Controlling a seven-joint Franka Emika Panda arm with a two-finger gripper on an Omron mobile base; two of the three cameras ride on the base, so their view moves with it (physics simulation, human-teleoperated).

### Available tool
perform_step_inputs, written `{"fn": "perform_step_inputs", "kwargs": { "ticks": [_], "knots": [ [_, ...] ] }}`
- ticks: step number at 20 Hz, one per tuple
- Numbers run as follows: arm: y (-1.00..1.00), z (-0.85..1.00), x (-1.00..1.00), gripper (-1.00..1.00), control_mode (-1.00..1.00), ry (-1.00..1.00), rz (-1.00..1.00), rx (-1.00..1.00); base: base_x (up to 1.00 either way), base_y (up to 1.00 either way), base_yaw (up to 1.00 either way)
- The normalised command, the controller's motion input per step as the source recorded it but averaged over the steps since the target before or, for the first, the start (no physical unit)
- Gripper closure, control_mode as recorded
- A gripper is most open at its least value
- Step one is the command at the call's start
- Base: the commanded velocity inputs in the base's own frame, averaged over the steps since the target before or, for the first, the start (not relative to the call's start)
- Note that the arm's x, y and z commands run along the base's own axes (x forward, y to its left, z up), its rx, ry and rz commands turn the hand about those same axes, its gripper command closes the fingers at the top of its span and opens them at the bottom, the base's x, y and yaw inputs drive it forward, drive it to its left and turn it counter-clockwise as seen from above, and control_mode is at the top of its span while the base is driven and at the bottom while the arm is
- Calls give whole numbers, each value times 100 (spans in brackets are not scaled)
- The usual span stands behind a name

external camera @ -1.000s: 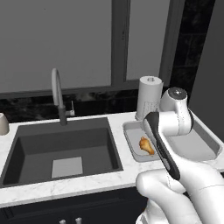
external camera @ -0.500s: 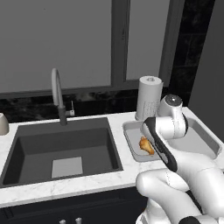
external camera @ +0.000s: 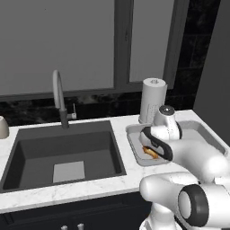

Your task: Place one sweet potato and one chicken drumstick in each tupperware on the nearby counter, to pack two identical lunches.

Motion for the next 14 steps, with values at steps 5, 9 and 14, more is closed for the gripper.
{"fn": "perform_step_inputs", "kwargs": {
  "ticks": [5, 9, 14],
  "knots": [
    [-4, -36, 29, 100, -100, 2, 0, 0, 0, 0, 0],
    [-2, -45, 26, 100, -100, 0, 0, 0, 0, 0, 0],
    [-1, -28, 27, 100, -100, 0, 0, 0, 0, 0, 0]
  ]
}}
